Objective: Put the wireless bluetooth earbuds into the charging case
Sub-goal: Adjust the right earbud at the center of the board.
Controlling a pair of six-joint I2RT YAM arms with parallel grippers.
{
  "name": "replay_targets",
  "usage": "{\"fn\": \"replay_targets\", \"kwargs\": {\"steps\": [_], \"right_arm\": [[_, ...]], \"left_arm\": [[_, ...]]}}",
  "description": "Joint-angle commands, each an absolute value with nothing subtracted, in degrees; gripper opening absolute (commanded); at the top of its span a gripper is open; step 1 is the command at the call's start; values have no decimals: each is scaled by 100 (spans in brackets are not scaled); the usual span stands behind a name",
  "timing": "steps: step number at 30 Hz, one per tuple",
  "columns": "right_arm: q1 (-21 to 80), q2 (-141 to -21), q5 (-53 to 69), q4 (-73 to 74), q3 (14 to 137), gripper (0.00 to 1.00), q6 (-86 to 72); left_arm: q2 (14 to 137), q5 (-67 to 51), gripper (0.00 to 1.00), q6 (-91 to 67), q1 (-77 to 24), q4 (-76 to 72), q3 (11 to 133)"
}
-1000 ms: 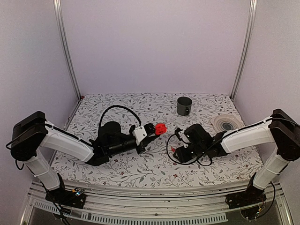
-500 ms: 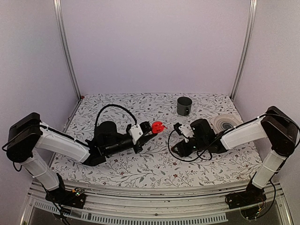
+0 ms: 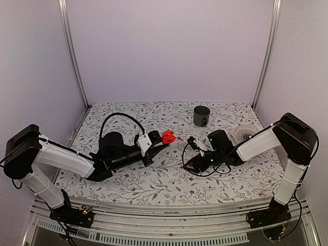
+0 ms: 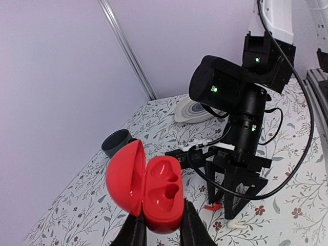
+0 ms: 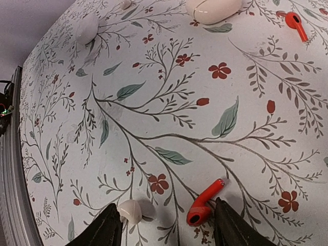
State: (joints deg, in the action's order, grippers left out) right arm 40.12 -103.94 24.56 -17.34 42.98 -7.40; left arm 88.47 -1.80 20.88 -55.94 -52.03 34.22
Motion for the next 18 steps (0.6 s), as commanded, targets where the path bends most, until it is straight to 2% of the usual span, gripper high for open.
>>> {"fn": "replay_targets", "kwargs": {"steps": [1,7,11,18], "right_arm": [[4017,-10395,2780,-1749,4234,63,-1027],[4162,-10128,2879,-1793,4013,63,-1320],[4145,-10087,2394,-1615,4045,63,-1456],[4173,-9889,1431,-1265,4196,52,-1683]], "left_arm": [[8677,-112,0,2014,-5519,-5375,3315],[8691,-114,0,1991,-5511,-5420,3288],[8718,-118,0,1992,-5511,-5440,3296],[8693,-109,0,2000,-5511,-5472,3276]]}}
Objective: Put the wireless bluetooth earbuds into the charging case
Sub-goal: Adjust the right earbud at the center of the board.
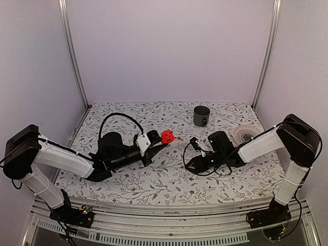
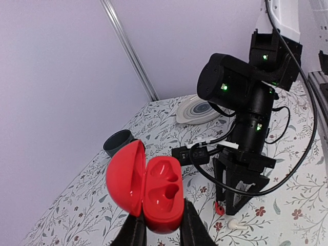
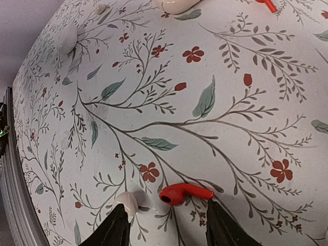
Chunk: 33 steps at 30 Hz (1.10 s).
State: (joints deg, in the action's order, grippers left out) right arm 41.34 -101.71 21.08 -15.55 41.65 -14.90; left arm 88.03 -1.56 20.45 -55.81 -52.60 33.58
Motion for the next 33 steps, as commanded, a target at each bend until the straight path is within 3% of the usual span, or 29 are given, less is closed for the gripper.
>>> {"fn": "replay_targets", "kwargs": {"steps": [1,14,23,33], "right_arm": [[4189,-9794,1319,-1259,4188,50,-1645],[4561,-9913,630,-728,4520,41,-648],[4925,-10178,-92,95,5179,33,-1113],[5036,-10365,-407,1440,5934,32,-1888]], "left_arm": [[8701,-114,0,1997,-5511,-5477,3271],[8772,-151,0,2023,-5502,-5531,3331],[8765,-154,0,2025,-5493,-5509,3335],[8747,-158,0,2021,-5493,-5506,3324]]}}
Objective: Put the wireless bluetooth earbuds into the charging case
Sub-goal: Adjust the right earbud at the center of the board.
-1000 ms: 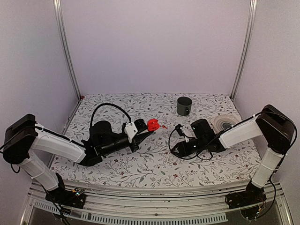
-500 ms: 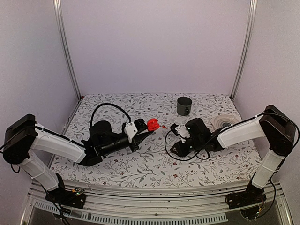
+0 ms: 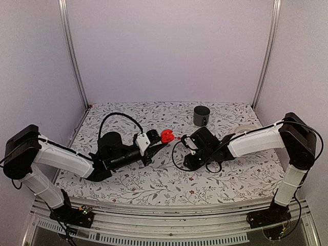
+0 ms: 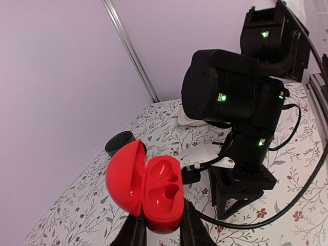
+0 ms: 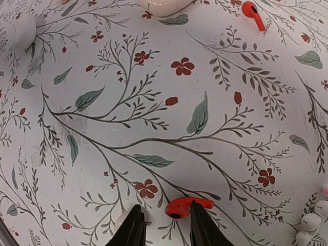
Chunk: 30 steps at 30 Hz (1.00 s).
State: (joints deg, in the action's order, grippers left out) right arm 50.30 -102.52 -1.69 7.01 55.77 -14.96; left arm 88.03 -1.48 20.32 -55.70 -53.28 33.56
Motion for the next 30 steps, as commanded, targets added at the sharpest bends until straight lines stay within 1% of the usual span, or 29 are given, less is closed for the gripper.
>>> {"fn": "replay_targets", "kwargs": {"steps": [1,8,12,19,30], "right_arm": [[5036,-10375,-396,1576,6024,32,-1924],[5036,-10812,-274,2658,6862,33,-2108],[5035,-10971,-269,3018,7218,33,-2224],[5027,-11093,-310,3169,7312,33,-2243],[5028,-11218,-348,3023,7330,31,-2207]], "left_arm": [[8760,-157,0,2014,-5494,-5515,3322],[8764,-168,0,1971,-5493,-5552,3313],[8742,-159,0,1975,-5493,-5554,3296],[8728,-150,0,1966,-5493,-5559,3279],[8765,-154,0,1958,-5498,-5563,3296]]}}
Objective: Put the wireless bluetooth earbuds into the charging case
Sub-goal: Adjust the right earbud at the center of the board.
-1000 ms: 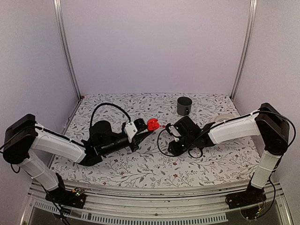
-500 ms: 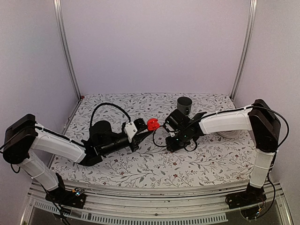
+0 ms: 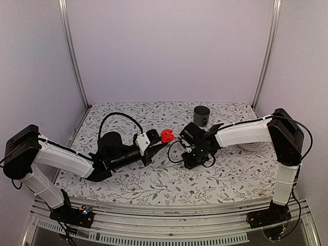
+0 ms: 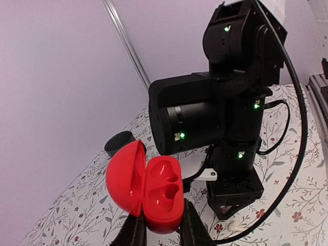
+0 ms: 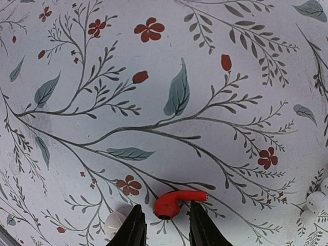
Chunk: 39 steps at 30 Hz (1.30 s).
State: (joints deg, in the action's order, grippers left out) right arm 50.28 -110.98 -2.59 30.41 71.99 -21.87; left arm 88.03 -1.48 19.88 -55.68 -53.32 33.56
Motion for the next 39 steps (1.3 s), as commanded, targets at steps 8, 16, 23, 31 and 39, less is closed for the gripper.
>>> {"fn": "replay_targets", "kwargs": {"steps": [8,16,23,31,39], "right_arm": [[5034,-11312,-360,3099,7374,27,-2188],[5030,-11410,-323,3131,7403,25,-2197],[5037,-11360,-512,3342,7553,28,-2298],[5076,-11241,-645,3613,7790,28,-2402],[5084,-11452,-390,3760,7997,27,-2717]], "left_arm": [[8770,-131,0,1982,-5493,-5546,3299],[8780,-134,0,1966,-5493,-5544,3305],[8788,-136,0,1969,-5493,-5535,3305],[8807,-141,0,1963,-5488,-5546,3318],[8820,-163,0,1973,-5485,-5563,3322]]}}
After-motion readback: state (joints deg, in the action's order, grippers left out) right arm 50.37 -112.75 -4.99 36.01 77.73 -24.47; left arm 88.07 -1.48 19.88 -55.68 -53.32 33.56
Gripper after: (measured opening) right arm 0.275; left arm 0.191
